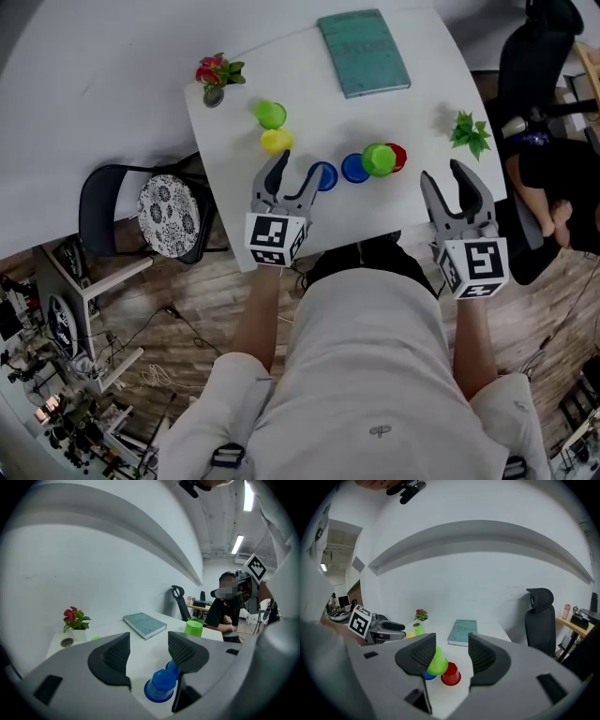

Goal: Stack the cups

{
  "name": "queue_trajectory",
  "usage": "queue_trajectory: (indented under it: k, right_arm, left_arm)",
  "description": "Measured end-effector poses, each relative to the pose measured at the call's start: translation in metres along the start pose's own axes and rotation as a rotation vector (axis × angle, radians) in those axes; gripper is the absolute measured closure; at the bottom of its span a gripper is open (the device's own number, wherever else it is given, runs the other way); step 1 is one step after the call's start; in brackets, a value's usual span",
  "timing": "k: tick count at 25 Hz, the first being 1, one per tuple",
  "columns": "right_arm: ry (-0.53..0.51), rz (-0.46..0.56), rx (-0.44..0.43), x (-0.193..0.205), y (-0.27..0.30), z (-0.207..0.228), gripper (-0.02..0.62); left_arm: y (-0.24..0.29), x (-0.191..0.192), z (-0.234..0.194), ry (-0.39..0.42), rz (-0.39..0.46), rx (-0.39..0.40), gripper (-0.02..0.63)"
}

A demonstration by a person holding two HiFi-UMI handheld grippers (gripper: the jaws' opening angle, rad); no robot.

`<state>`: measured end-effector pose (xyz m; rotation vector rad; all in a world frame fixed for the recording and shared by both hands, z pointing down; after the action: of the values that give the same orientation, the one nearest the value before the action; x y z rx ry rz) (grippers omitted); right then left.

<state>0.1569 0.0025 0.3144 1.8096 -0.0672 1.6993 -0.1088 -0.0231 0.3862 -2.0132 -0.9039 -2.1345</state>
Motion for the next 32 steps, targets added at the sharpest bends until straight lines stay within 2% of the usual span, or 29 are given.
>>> queue_trajectory:
  k: [12,16,32]
  right_arm:
    - [-0.019,-0.049,0.044,-0.005,0.006,-0.024,0.374]
    - [-0.02,-0.067,0.056,-0.005,0.008,-0.028,0.374]
    - [-0.003,-0.086,0.102,-0.006,0.009,-0.036,0.374]
  left_arm:
    - [0.008,0.028,-0.058,0.005,-0.036,-0.058,0.35]
    - [0.018,0.035,-0.075,0.028,-0.052,-0.072,0.351]
    - [0.043,0.063,-0.099,0.058,-0.152,-0.058,0.351]
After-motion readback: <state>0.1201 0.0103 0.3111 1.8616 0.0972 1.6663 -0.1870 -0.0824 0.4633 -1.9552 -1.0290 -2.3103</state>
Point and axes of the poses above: the fingertips, and each gripper's own axes: y forward along the fingers, z to its right, x out of its underside, the point moved 5 cm from there along -y, backward along the fingers, and after that the axes turned 3 degrees about -x, right-handed, at the moved point
